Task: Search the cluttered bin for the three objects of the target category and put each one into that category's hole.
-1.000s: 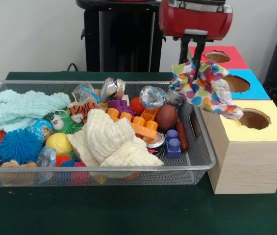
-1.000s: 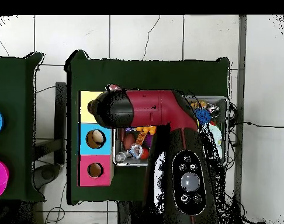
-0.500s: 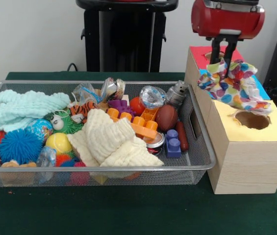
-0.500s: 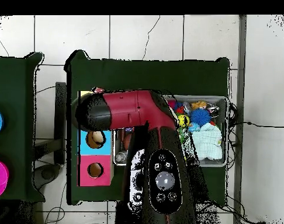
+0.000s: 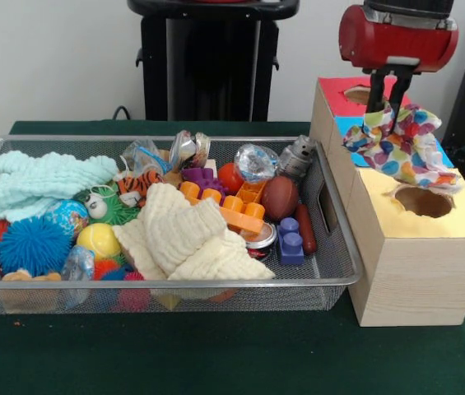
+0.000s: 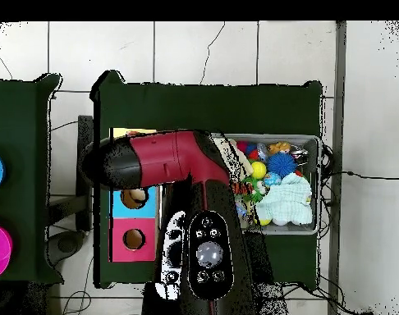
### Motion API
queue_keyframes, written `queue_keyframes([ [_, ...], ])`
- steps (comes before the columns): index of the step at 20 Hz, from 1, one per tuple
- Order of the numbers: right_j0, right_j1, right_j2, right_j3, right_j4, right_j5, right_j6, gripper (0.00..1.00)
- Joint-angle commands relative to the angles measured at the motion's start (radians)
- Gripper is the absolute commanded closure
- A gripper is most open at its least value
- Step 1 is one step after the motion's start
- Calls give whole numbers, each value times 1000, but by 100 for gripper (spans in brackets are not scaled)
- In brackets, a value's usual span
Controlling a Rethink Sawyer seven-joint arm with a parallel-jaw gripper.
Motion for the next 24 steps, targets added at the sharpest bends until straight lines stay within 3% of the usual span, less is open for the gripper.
queue_keyframes([
  [1, 49, 89, -90, -15, -88, 120, 152, 100],
  [6, 118, 120, -172, -48, -116, 145, 176, 100],
  [12, 176, 132, -215, -61, -91, 172, 200, 100],
  [24, 241, 170, -247, -149, -44, 194, 203, 100],
])
